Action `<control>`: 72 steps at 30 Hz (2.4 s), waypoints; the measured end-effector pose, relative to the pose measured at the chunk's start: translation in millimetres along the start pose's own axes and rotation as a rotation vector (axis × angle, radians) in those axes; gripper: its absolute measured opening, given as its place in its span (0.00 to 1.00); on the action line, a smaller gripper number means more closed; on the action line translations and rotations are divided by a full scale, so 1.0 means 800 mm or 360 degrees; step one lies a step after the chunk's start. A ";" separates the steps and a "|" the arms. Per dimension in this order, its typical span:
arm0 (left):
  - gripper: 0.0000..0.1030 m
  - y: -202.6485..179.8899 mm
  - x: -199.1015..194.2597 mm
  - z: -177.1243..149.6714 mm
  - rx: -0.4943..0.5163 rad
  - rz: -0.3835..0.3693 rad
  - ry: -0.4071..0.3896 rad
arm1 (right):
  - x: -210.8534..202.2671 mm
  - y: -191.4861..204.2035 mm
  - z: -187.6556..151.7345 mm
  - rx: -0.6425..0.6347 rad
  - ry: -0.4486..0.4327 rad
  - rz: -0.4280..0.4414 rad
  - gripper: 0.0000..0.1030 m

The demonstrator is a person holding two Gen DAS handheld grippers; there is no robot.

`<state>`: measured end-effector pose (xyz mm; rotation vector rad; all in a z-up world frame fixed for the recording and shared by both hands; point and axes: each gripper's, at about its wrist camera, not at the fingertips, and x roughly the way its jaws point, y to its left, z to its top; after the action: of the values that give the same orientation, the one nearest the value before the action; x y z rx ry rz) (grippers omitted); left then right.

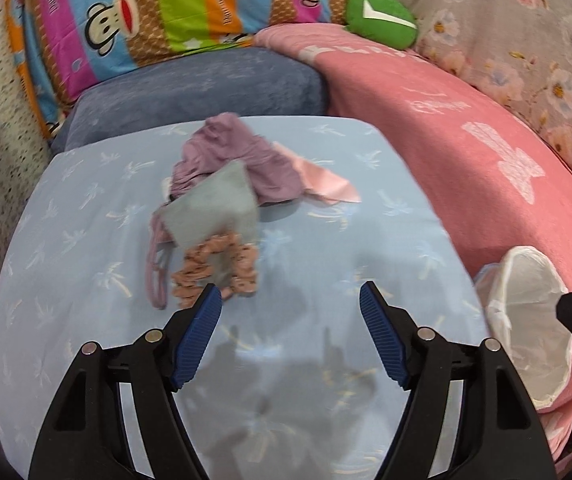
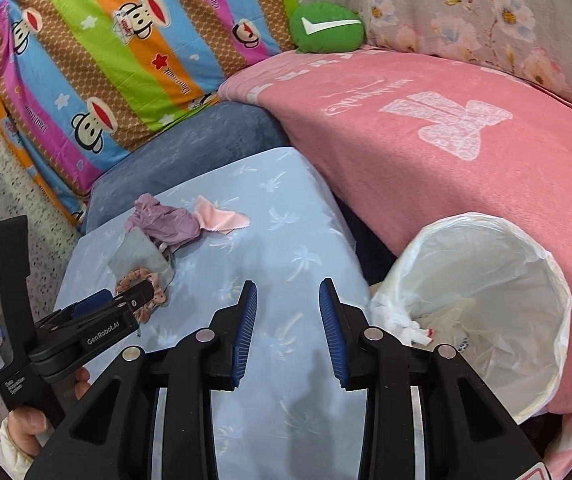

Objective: Collect trash
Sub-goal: 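Move both tools back over the remaining clothing on the table, then grasp the pink scrunchie with the left tool while the right tool grasps the grey cloth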

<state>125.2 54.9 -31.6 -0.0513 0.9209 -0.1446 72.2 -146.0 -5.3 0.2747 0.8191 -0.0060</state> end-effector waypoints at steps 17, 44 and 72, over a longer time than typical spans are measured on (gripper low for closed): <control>0.37 0.084 0.054 0.000 -0.0110 0.0003 0.0140 | 0.082 0.099 0.001 -0.0150 0.0152 0.0096 0.32; 0.15 0.183 0.003 0.003 -0.0281 0.0039 0.0034 | 0.207 0.253 -0.016 -0.0341 0.0350 0.0227 0.52; 0.15 0.065 -0.048 0.009 -0.0063 -0.0154 -0.0085 | 0.067 0.138 0.001 -0.0107 0.0081 0.0148 0.04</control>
<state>113.0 111.7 -2.3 -0.1361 0.8680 -0.2139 121.6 -34.4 -17.3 0.2502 0.8549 0.1158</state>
